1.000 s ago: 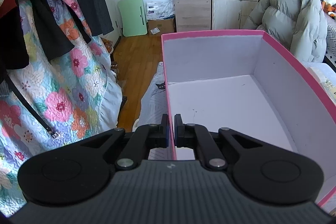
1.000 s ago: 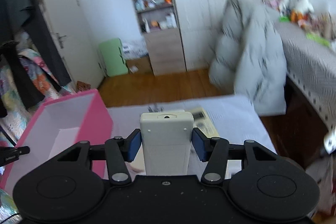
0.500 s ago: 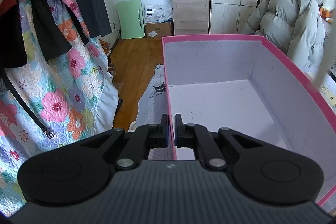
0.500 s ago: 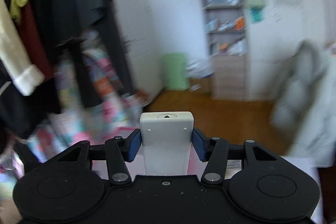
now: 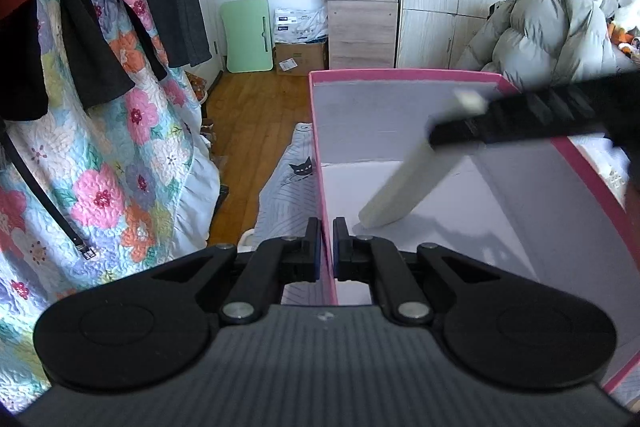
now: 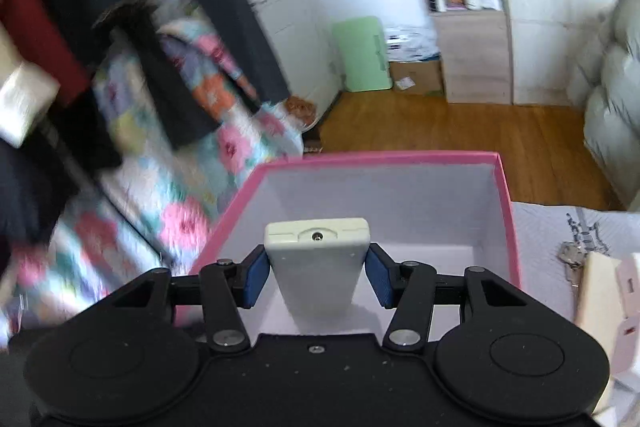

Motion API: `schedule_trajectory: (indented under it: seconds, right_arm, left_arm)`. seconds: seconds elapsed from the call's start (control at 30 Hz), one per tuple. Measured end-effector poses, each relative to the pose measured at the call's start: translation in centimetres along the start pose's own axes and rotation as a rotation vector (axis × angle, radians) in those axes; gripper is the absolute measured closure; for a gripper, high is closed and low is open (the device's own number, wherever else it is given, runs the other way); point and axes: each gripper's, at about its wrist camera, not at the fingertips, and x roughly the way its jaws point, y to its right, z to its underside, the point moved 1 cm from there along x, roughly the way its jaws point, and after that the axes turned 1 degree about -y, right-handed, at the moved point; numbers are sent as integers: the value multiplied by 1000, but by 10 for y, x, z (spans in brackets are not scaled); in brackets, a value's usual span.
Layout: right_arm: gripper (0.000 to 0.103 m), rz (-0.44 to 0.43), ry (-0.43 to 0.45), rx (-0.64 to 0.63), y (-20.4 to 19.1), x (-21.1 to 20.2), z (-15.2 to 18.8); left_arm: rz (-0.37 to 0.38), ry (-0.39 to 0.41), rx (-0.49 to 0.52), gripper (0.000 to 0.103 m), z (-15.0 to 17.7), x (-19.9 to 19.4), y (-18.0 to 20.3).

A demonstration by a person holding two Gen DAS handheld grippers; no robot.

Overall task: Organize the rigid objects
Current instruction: 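Carry the cream remote into the pink box with the right gripper and release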

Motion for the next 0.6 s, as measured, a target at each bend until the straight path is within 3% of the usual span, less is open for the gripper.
schedule_trajectory:
  seconds: [0.17, 0.37, 0.5, 0.6]
  right_arm:
    - [46, 6, -133, -56, -6, -8, 21]
    - [46, 0, -261, -113, -13, 14, 35]
    - [45, -48, -328, -177, -22, 18, 34]
    - [44, -119, -374, -109, -21, 24, 37]
  left_arm:
    - [7, 2, -5, 98, 1, 1, -3]
    - [17, 5, -18, 98, 2, 1, -4]
    - [17, 5, -16, 98, 2, 1, -4]
    - [11, 3, -15, 98, 2, 2, -4]
